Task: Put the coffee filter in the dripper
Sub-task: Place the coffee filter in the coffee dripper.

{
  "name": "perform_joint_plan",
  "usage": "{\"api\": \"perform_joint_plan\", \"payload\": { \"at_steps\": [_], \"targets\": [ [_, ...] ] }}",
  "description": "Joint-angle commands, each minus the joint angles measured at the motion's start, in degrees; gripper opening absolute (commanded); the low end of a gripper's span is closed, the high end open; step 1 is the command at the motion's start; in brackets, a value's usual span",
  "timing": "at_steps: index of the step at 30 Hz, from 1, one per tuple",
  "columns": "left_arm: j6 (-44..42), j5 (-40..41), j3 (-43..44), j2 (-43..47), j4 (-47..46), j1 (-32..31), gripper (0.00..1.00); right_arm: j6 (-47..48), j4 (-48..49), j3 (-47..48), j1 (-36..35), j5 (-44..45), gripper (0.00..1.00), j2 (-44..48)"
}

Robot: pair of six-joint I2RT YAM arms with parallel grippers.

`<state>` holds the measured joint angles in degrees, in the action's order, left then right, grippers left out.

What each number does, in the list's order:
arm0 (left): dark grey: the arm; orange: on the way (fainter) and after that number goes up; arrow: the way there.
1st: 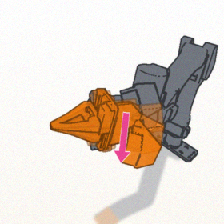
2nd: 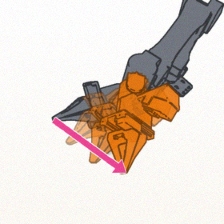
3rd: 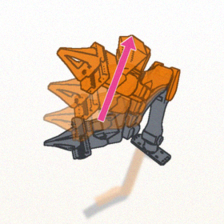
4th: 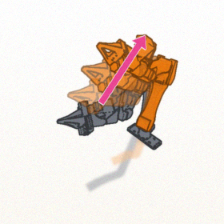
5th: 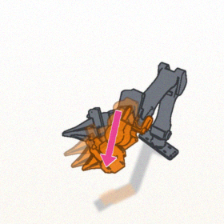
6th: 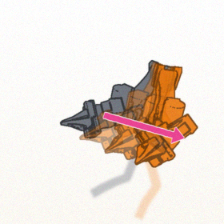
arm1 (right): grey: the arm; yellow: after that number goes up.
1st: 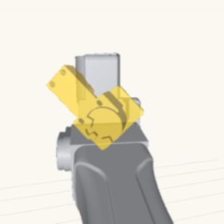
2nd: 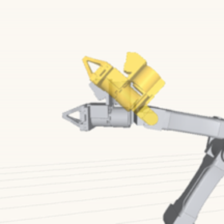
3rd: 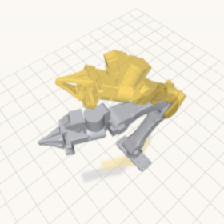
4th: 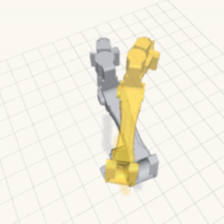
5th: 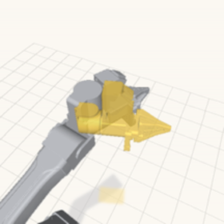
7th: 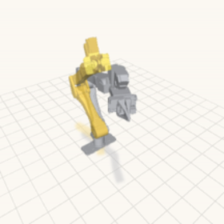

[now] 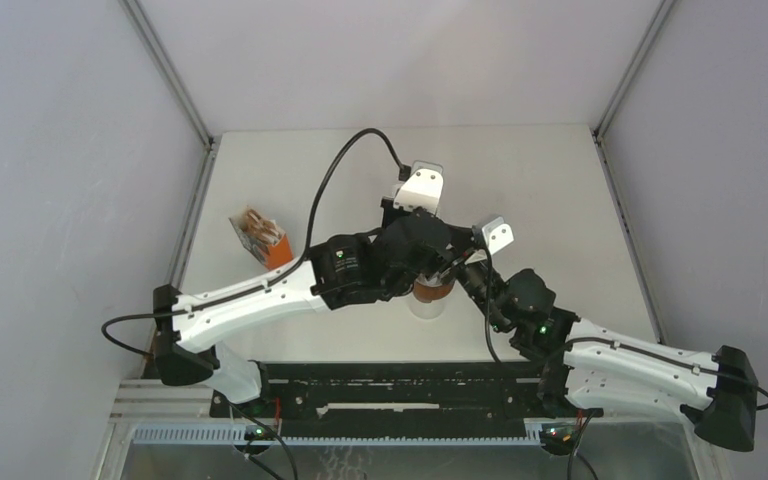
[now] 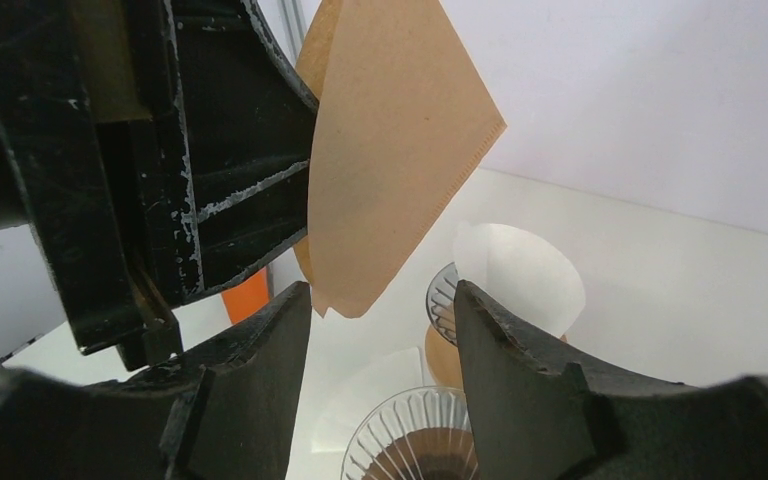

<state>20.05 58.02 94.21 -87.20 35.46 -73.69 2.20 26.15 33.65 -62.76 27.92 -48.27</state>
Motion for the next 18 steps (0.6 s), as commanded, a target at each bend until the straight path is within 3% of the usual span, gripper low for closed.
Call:
{"api": "perform_joint_plan", "payload": {
  "at_steps": [1, 11, 18],
  "targets": [
    [5.3, -3.7, 1.5, 1.4, 1.6, -0.4, 0.00, -1.8, 6.6, 0.5, 0.9, -0.1, 0.63, -1.5],
    [12.4, -11.5, -2.6, 5.4, 1.1, 2.8, 0.00, -3.9, 10.7, -1.4, 3.3, 1.0, 0.62, -3.2],
    [11.5, -6.7, -4.2, 6.3, 1.7, 3.2, 0.00, -6.1, 6.0, -1.5, 3.6, -1.5, 0.62, 0.1]
  ]
}}
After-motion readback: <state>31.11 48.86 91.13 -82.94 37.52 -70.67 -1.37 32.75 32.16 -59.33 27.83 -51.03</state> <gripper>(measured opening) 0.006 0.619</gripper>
